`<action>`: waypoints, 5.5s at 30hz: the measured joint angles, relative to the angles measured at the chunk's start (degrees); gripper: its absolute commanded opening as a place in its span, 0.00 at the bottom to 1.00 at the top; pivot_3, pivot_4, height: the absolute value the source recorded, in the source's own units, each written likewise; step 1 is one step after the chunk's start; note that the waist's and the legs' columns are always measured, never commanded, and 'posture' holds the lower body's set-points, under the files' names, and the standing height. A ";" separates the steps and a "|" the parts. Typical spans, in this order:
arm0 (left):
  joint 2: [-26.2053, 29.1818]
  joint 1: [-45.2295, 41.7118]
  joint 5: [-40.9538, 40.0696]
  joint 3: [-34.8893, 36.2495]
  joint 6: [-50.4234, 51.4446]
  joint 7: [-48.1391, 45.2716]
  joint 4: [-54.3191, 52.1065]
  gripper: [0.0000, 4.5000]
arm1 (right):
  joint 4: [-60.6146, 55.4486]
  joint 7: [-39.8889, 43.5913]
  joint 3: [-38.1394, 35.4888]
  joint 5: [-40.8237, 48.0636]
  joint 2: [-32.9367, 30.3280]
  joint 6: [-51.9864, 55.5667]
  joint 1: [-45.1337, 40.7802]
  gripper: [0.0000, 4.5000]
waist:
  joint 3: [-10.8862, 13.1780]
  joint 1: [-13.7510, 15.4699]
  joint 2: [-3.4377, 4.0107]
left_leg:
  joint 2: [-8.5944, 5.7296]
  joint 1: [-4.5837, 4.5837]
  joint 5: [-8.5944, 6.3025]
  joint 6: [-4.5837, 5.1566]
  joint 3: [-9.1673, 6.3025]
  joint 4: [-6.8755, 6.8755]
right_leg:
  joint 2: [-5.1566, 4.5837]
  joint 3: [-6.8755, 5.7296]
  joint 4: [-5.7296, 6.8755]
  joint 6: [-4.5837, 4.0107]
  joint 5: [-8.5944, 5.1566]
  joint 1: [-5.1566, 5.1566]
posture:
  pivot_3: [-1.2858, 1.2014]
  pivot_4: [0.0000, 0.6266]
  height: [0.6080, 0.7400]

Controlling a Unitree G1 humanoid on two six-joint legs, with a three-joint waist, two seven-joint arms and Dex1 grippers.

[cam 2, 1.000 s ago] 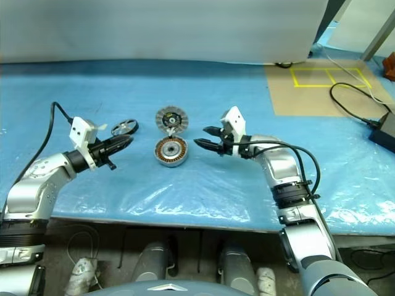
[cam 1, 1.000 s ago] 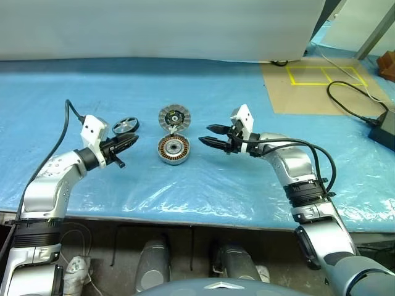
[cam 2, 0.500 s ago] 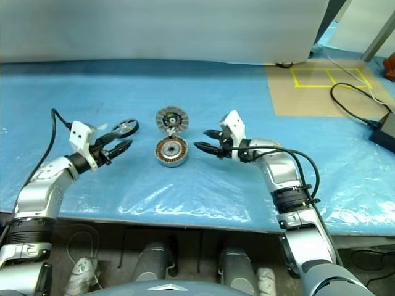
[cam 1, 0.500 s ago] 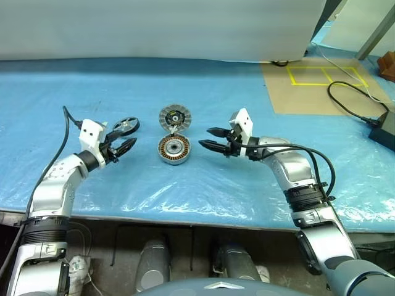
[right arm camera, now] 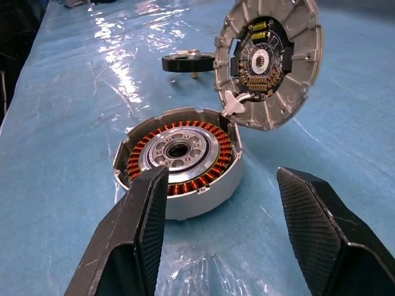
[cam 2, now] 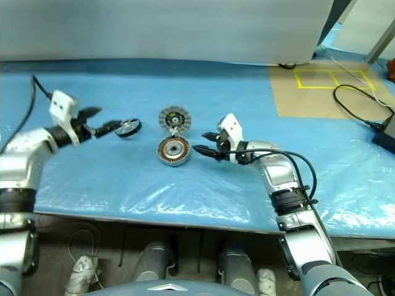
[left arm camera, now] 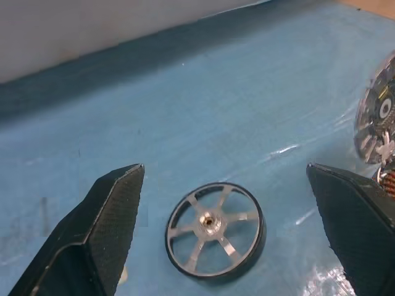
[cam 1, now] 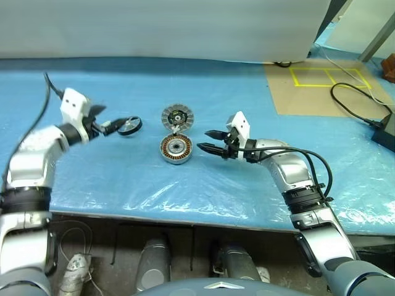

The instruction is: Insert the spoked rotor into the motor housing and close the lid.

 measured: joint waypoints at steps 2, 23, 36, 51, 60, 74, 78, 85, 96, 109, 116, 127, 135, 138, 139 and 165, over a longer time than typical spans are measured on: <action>0.79 -4.11 1.61 -2.70 0.77 -3.53 4.67 0.99 | 0.25 -0.09 0.11 -0.33 0.50 -0.18 -0.02 0.64 | 0.00 0.13 0.00 | 0.00 0.00 0.07 -0.11 0.00 -0.04 | 0.00 0.01 -0.01 0.00 0.00 -0.01 | 0.52 0.24 1.00; -8.03 -29.66 23.39 -13.93 -13.29 -4.54 52.49 0.99 | -10.07 -5.68 1.33 -0.96 0.78 2.74 10.14 0.64 | 0.13 0.61 -0.37 | -0.05 -0.09 0.09 -0.17 -0.07 -0.50 | -0.06 -0.16 -0.26 0.27 0.16 -0.06 | 0.52 0.24 1.00; -10.78 -37.12 37.14 -22.62 -13.25 -5.11 53.89 0.99 | -9.41 -5.05 2.17 -0.86 0.06 4.23 8.02 0.64 | 0.21 0.87 -0.58 | -0.07 -0.10 0.10 -0.17 -0.09 -0.53 | -0.08 -0.18 -0.29 0.27 0.16 -0.04 | 0.52 0.24 1.00; -14.54 -37.38 44.18 -25.62 -14.86 -1.19 54.81 0.99 | -8.72 -4.26 2.20 -1.49 -2.04 4.20 8.84 0.64 | 0.24 1.32 -0.64 | -0.07 -0.11 0.10 -0.17 -0.12 -0.51 | -0.09 -0.24 -0.28 0.28 0.17 -0.01 | 0.52 0.24 1.00; -14.91 -37.39 45.47 -26.05 -15.84 -3.99 54.88 0.99 | -5.68 -4.76 2.31 -3.09 -1.80 -0.28 11.60 0.64 | 0.24 1.64 -0.65 | -0.07 -0.10 0.09 -0.15 -0.12 -0.49 | -0.10 -0.24 -0.27 0.29 0.17 0.00 | 0.52 0.24 1.00; -15.15 -42.59 46.20 -26.26 -15.50 -8.01 55.02 0.99 | 23.17 2.11 1.01 -3.84 -0.81 -25.25 2.34 0.64 | 0.23 1.96 -0.72 | -0.06 0.51 -0.04 0.06 -0.12 -0.35 | -0.15 -0.30 -0.34 0.02 0.01 0.68 | 0.52 0.24 1.00; -15.44 -42.68 47.62 -27.68 -16.61 -8.25 55.01 0.99 | 41.78 1.87 -0.53 -5.61 0.19 -37.27 -3.99 0.64 | 0.20 2.04 -0.74 | 0.17 1.60 -0.17 -0.13 0.01 -0.55 | -0.19 -0.61 -1.13 -0.01 0.01 2.16 | 0.52 0.24 1.00; -15.40 -42.70 48.11 -27.79 -16.43 -6.63 55.08 0.99 | 53.04 1.49 -2.52 -7.40 0.48 -43.88 -7.88 0.64 | 0.01 2.51 -1.08 | 0.08 2.27 -0.18 -0.12 0.06 -0.66 | -0.32 -0.64 -1.51 -0.07 0.04 3.04 | 0.52 0.24 1.00; -16.60 -42.69 47.98 -27.66 -16.39 -4.79 55.24 0.57 | 53.41 2.77 -3.47 -7.75 0.84 -43.77 -9.23 0.64 | -0.02 2.49 -1.11 | 0.15 1.90 -0.06 0.09 0.06 -0.70 | -0.28 -0.74 -1.47 -0.08 0.04 2.66 | 0.52 0.24 1.00; -18.45 -42.57 47.76 -27.52 -15.94 -3.51 55.38 0.65 | 53.37 3.28 -3.98 -8.61 0.78 -43.61 -9.38 0.64 | -0.01 2.49 -1.11 | 0.15 1.91 -0.14 -0.04 0.06 -0.84 | -0.27 -0.74 -1.58 -0.07 0.04 2.65 | 0.52 0.24 1.00; -18.43 -41.38 47.91 -27.56 -15.80 -2.34 55.68 0.83 | 53.33 3.29 -4.74 -9.00 0.75 -43.60 -9.27 0.64 | -0.01 2.43 -1.11 | 0.14 1.89 -0.16 -0.07 0.06 -0.93 | -0.27 -0.74 -1.73 -0.07 0.04 2.66 | 0.52 0.24 1.00; -18.67 -39.16 47.83 -27.51 -15.10 0.03 55.97 0.83 | 52.86 3.32 -5.24 -9.50 0.72 -43.60 -8.69 0.64 | -0.01 2.40 -1.11 | 0.12 1.88 -0.17 -0.08 0.08 -1.16 | -0.27 -0.74 -1.95 -0.07 0.04 2.65 | 0.52 0.24 1.00; -20.08 -37.42 46.75 -25.74 -14.49 2.08 56.10 0.83 | 52.06 3.17 -5.31 -9.57 0.64 -43.60 -8.16 0.64 | 0.00 2.48 -1.11 | 0.11 1.90 -0.18 -0.09 0.09 -1.22 | -0.28 -0.74 -2.01 -0.07 0.04 2.65 | 0.52 0.24 1.00; -20.57 -37.41 46.72 -25.64 -14.51 2.14 56.10 0.83 | 51.86 3.17 -5.30 -9.60 0.65 -43.60 -8.08 0.64 | 0.00 2.47 -1.11 | 0.10 1.90 -0.18 -0.09 0.09 -1.29 | -0.27 -0.74 -2.04 -0.07 0.04 2.63 | 0.52 0.24 1.00; -20.58 -37.40 46.71 -25.61 -14.50 2.14 56.10 0.83 | 51.84 3.17 -5.30 -9.60 0.65 -43.60 -8.08 0.64 | 0.00 2.47 -1.11 | 0.10 1.90 -0.18 -0.09 0.10 -1.32 | -0.27 -0.74 -2.05 -0.07 0.04 2.62 | 0.52 0.24 1.00; -18.98 -36.49 47.20 -25.64 -14.89 1.11 56.10 0.83 | 50.34 3.13 -5.26 -9.72 0.50 -43.64 -7.25 0.64 | 0.01 2.38 -1.10 | 0.08 1.94 -0.19 -0.10 0.18 -1.71 | -0.27 -0.73 -2.43 -0.06 0.02 2.61 | 0.52 0.24 1.00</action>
